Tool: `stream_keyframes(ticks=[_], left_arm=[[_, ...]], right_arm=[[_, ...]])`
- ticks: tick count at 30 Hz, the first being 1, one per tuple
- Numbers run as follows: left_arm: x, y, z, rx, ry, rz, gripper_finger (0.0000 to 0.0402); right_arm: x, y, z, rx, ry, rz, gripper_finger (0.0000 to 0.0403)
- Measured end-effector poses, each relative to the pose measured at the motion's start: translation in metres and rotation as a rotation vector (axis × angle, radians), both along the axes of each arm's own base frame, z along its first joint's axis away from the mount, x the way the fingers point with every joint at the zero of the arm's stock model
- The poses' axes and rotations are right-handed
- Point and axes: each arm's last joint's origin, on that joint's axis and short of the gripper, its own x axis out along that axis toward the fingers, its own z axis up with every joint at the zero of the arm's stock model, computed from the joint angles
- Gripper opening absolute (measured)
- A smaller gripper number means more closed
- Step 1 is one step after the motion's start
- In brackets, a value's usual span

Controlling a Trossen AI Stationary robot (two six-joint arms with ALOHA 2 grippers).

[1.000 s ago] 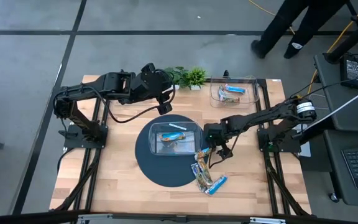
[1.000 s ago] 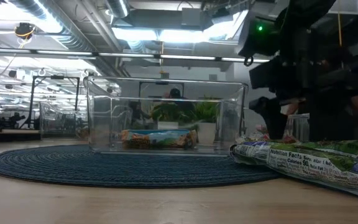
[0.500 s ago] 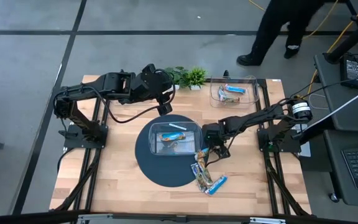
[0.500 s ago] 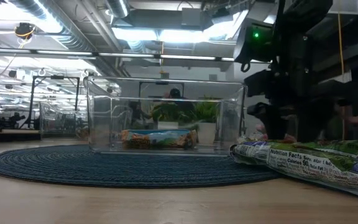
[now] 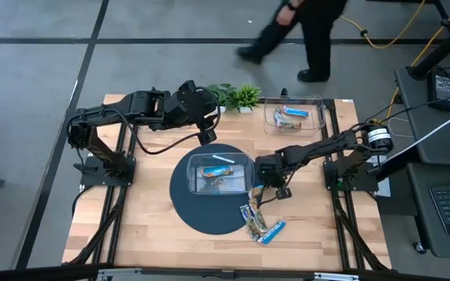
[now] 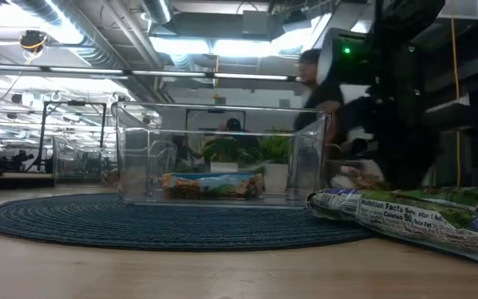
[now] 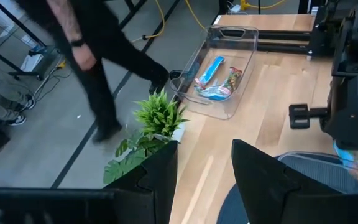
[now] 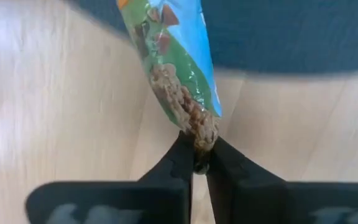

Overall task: Pick and place Granola Bars by type
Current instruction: Put the yellow granola bar into the bottom transparent bin

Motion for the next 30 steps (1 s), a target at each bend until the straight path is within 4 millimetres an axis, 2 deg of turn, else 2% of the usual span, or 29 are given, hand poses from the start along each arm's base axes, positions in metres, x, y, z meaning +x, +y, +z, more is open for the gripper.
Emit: stream_keyframes(ticks=[4, 9, 15, 20, 24, 30], left_arm=[[0.000, 0.000, 0.000, 0.008, 0.007, -0.007, 0.0143], [0.000, 0.000, 0.000, 0.016, 0.012, -0.013, 0.0143], [0.000, 0.000, 0.000, 0.020, 0.016, -0.017, 0.0143], [0.000, 0.000, 0.000, 0.021, 0.016, -0.017, 0.0143], [0.000, 0.000, 0.000, 0.022, 0.014, -0.016, 0.0143], [0.001, 0.000, 0.001, 0.032, 0.012, -0.017, 0.0143]], right_arm=[[-0.013, -0.002, 0.007, -0.019, 0.075, -0.005, 0.0023], [-0.035, -0.011, 0.033, -0.108, 0.116, -0.058, 0.0034], [-0.056, -0.019, 0.069, -0.098, 0.002, -0.174, 0.0022], [-0.068, -0.024, 0.093, -0.070, -0.139, -0.293, 0.0029], [-0.075, -0.027, 0.105, -0.051, -0.222, -0.354, 0.0032], [-0.079, -0.031, 0.117, -0.050, -0.302, -0.356, 0.0024]])
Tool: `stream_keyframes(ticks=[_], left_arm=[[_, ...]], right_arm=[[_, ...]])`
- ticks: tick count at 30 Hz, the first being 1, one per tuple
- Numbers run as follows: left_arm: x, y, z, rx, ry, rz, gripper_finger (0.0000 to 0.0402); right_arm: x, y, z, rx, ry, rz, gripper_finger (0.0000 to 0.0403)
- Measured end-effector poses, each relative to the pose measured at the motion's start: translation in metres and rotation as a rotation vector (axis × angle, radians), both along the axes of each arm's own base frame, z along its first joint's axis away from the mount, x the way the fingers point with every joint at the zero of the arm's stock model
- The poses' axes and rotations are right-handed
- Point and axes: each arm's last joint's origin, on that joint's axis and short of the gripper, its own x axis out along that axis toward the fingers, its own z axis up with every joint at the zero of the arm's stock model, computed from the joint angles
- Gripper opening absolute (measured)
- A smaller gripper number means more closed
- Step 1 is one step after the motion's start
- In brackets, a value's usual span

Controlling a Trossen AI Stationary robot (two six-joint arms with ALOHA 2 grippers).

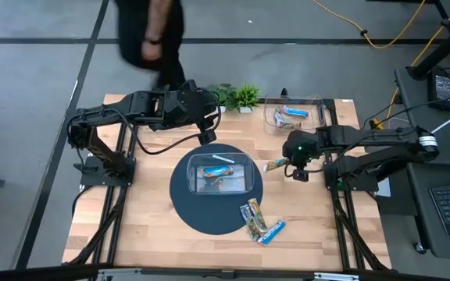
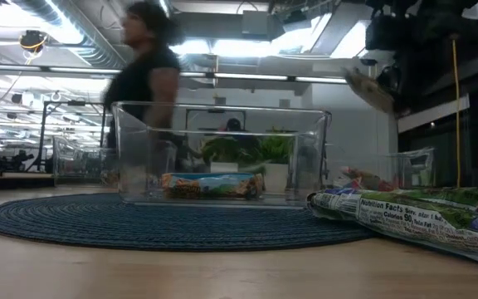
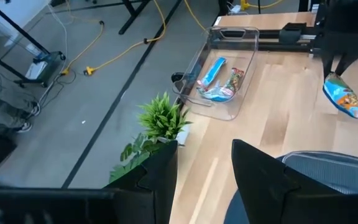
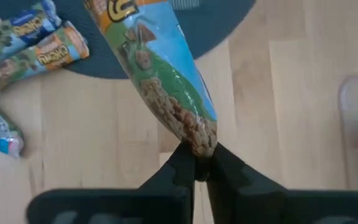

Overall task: Pick and place Granola Bars by type
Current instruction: Put the yellow granola bar into the bottom transparent bin

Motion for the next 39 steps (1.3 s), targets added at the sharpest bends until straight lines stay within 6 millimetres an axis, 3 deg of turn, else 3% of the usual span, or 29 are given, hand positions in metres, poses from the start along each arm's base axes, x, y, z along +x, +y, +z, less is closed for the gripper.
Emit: stream_keyframes(ticks=[4, 12, 17, 24, 30, 39], left_arm=[[0.001, 0.000, 0.002, 0.013, -0.012, -0.010, 0.0143], [0.002, 0.000, 0.002, 0.014, -0.021, -0.010, 0.0143], [0.002, 0.000, 0.002, 0.012, -0.022, -0.009, 0.0143], [0.002, 0.000, 0.002, 0.008, -0.028, -0.006, 0.0143], [0.004, 0.000, 0.005, 0.022, -0.051, -0.015, 0.0143], [0.005, 0.000, 0.007, 0.045, -0.060, -0.030, 0.0143]], right_arm=[[0.006, -0.004, 0.019, -0.042, -0.061, 0.051, 0.0029], [0.036, -0.026, 0.078, -0.185, -0.227, 0.047, 0.0024], [0.045, -0.030, 0.102, -0.211, -0.288, 0.068, 0.0032], [0.061, -0.031, 0.107, -0.181, -0.359, 0.098, 0.0024], [0.101, -0.034, 0.098, -0.117, -0.334, 0.186, 0.0031], [0.151, -0.035, 0.117, -0.142, -0.327, 0.268, 0.0022]])
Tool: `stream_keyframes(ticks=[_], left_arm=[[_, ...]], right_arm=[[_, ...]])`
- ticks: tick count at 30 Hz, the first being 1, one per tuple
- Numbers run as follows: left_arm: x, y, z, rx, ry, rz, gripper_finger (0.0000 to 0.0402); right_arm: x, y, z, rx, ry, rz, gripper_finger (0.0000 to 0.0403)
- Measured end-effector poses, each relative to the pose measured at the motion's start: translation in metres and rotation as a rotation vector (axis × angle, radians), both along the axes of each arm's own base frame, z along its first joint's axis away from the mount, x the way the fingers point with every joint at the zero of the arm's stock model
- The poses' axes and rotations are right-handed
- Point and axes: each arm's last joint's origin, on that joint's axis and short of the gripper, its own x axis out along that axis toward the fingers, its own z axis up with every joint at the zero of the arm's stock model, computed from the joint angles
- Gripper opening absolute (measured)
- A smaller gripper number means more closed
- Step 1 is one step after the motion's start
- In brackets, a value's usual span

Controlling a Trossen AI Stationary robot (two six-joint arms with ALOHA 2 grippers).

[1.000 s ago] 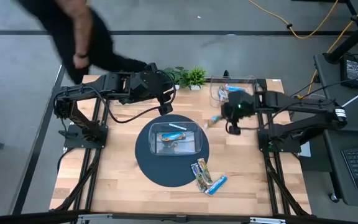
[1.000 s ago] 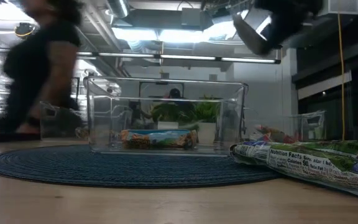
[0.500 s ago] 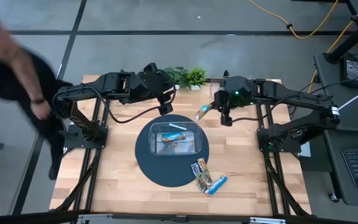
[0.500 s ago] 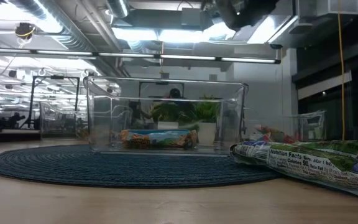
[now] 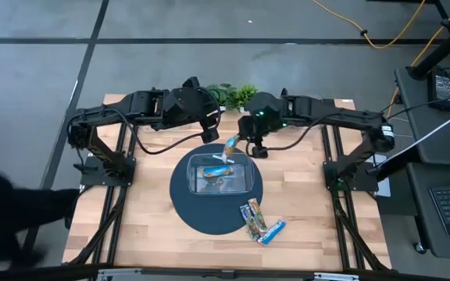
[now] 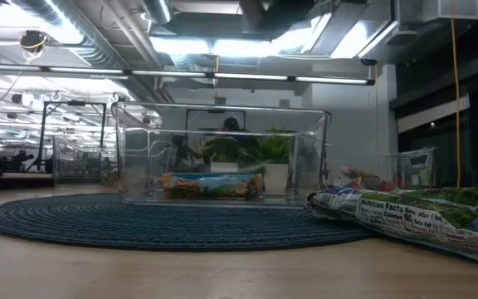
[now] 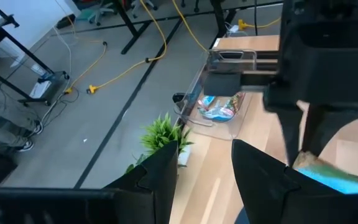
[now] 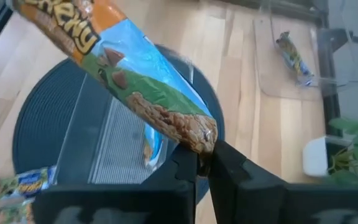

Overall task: Pick and place Granola Bars by type
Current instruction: Put the yellow granola bar into the bottom transparent bin

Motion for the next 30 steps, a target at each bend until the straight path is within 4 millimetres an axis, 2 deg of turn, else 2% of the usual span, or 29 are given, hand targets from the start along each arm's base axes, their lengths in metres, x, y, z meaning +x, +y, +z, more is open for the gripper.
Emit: stream_keyframes(ticks=[6, 11, 16, 20, 24, 30], left_arm=[[-0.009, 0.000, 0.007, -0.006, -0.025, -0.002, 0.0143], [-0.028, 0.000, 0.021, 0.008, -0.081, 0.020, 0.0143], [-0.049, 0.000, 0.034, 0.029, -0.133, 0.057, 0.0143], [-0.058, 0.000, 0.039, 0.029, -0.156, 0.061, 0.0143], [-0.060, -0.001, 0.040, 0.023, -0.163, 0.062, 0.0143], [-0.059, -0.001, 0.040, 0.023, -0.160, 0.061, 0.0143]], right_arm=[[0.012, -0.002, -0.013, 0.002, 0.035, 0.004, 0.0034], [0.028, -0.003, -0.047, 0.055, 0.121, 0.029, 0.0025], [0.043, -0.002, -0.070, 0.074, 0.172, 0.044, 0.0026], [0.052, -0.003, -0.088, 0.107, 0.214, 0.049, 0.0034], [0.058, -0.003, -0.100, 0.151, 0.239, 0.040, 0.0024], [0.059, -0.005, -0.104, 0.108, 0.256, 0.021, 0.0027]])
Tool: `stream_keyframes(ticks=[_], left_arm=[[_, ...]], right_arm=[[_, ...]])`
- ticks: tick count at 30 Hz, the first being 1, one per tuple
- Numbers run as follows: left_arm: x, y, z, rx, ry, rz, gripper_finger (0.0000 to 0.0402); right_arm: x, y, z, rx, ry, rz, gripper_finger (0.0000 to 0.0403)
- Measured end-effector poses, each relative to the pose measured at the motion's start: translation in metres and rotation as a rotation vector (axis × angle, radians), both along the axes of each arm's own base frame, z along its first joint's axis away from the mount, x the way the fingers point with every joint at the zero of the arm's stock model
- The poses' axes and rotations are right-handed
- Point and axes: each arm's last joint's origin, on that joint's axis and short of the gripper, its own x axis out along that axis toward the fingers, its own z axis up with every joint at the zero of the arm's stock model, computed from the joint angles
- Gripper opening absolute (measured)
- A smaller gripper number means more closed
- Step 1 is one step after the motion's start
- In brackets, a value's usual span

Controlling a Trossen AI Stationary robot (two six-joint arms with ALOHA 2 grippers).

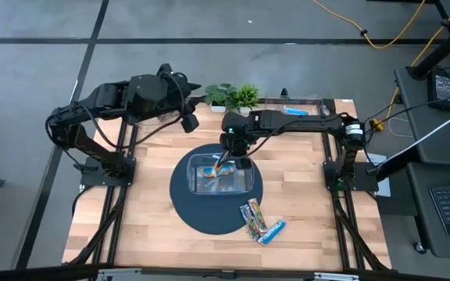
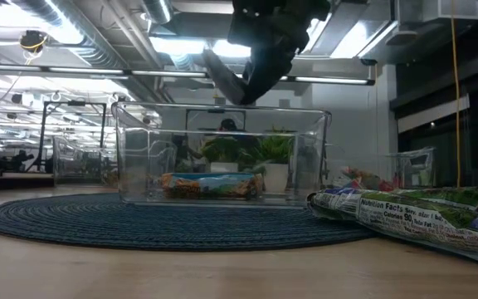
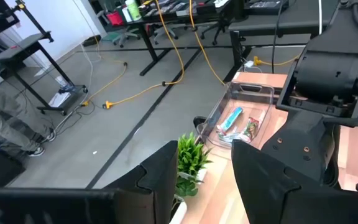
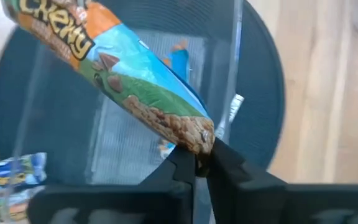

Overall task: Pick and place Granola Bars by type
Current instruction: Put the yellow granola bar into the bottom transparent bin

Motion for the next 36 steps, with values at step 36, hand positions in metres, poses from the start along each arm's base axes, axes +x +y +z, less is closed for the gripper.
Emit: stream_keyframes(ticks=[36], left_arm=[[0.000, -0.003, -0.004, -0.027, 0.054, -0.119, 0.0143]], right_arm=[[-0.020, 0.044, -0.090, 0.104, 0.151, -0.298, 0.0051]])
